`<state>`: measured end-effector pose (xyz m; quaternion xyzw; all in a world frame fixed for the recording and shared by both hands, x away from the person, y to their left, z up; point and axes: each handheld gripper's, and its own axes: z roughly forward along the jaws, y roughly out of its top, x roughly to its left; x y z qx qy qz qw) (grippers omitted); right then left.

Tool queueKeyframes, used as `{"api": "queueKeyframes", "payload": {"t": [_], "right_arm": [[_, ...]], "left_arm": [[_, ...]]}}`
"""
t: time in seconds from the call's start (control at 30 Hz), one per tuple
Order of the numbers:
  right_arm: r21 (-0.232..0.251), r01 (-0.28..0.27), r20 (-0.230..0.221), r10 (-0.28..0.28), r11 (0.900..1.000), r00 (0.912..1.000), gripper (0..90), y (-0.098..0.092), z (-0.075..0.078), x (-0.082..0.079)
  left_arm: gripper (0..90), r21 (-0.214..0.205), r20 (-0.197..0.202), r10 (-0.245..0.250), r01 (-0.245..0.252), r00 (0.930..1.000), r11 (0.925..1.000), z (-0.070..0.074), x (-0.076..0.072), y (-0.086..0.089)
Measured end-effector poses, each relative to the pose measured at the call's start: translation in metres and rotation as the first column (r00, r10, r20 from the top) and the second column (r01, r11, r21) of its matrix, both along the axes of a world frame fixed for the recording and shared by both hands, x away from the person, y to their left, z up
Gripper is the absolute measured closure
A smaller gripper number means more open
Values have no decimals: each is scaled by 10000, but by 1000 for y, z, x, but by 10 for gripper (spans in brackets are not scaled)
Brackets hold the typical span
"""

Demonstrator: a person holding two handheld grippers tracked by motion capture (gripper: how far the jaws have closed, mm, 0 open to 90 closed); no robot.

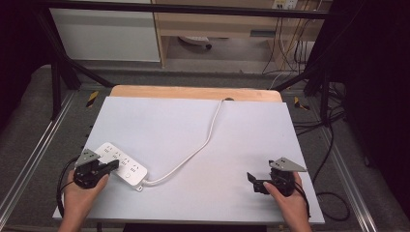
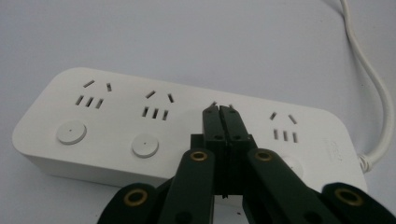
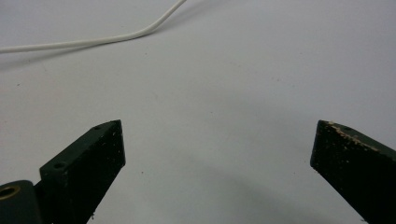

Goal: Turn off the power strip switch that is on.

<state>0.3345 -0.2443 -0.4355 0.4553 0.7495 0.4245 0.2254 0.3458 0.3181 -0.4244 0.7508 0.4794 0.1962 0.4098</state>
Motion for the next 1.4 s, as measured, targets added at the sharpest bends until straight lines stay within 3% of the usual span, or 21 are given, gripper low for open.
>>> {"api": "queueKeyframes", "payload": {"t": [0.37, 0.8, 0.87, 1.4], "right_arm": [[-4, 4, 14, -4, 10000, 10000, 38, 0, 0, 0], [-3, 7, 32, -7, 10000, 10000, 38, 0, 0, 0], [-2, 4, 32, -4, 10000, 10000, 38, 0, 0, 0], [-11, 1, 34, -1, 10000, 10000, 38, 0, 0, 0]], "left_arm": [[900, -63, 101, -254, 254, 9996, 9997, 2, -2, -6], [900, -279, 549, -687, 704, 9961, 9971, 5, -4, -12], [814, -254, 684, -640, 659, 9956, 9975, 5, -4, -14], [602, -520, 1395, -621, 699, 9883, 9962, 8, -5, -17]]}}
